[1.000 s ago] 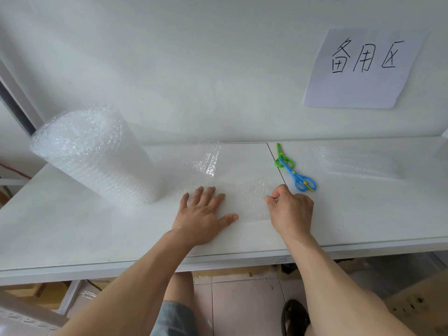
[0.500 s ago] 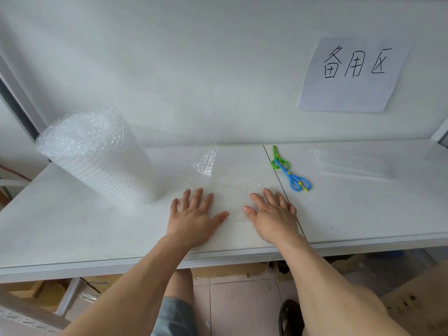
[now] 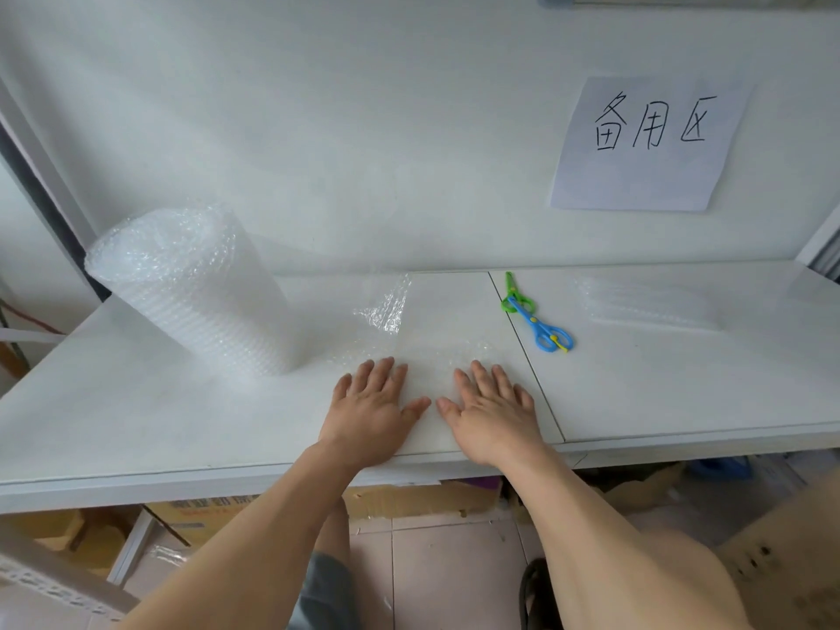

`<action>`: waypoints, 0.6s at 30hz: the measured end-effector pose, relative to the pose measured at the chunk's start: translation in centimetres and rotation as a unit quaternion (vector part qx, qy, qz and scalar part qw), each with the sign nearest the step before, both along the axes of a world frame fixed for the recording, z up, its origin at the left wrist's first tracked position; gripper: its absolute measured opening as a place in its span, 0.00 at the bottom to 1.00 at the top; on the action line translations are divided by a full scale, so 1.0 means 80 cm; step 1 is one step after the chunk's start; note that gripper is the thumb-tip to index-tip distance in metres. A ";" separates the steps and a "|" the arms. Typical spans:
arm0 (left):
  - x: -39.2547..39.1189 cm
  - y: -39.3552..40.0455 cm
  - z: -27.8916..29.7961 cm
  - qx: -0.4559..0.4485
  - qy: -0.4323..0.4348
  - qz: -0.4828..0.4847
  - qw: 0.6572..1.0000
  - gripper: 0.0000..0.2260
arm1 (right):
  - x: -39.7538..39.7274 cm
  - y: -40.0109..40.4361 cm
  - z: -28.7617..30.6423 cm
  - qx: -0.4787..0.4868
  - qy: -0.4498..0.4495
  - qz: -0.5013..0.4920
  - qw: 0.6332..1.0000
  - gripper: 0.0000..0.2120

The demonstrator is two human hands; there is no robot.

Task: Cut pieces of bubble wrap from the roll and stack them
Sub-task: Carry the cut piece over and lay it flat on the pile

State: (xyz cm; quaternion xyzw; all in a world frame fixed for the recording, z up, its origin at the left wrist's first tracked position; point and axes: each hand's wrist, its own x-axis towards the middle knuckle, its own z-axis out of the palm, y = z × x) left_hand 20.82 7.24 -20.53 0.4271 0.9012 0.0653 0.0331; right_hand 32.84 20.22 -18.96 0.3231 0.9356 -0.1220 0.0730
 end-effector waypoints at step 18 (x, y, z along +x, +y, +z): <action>0.082 0.021 0.025 -0.037 0.119 0.145 0.981 0.40 | 0.074 0.012 0.026 0.065 0.103 -0.225 0.967 0.44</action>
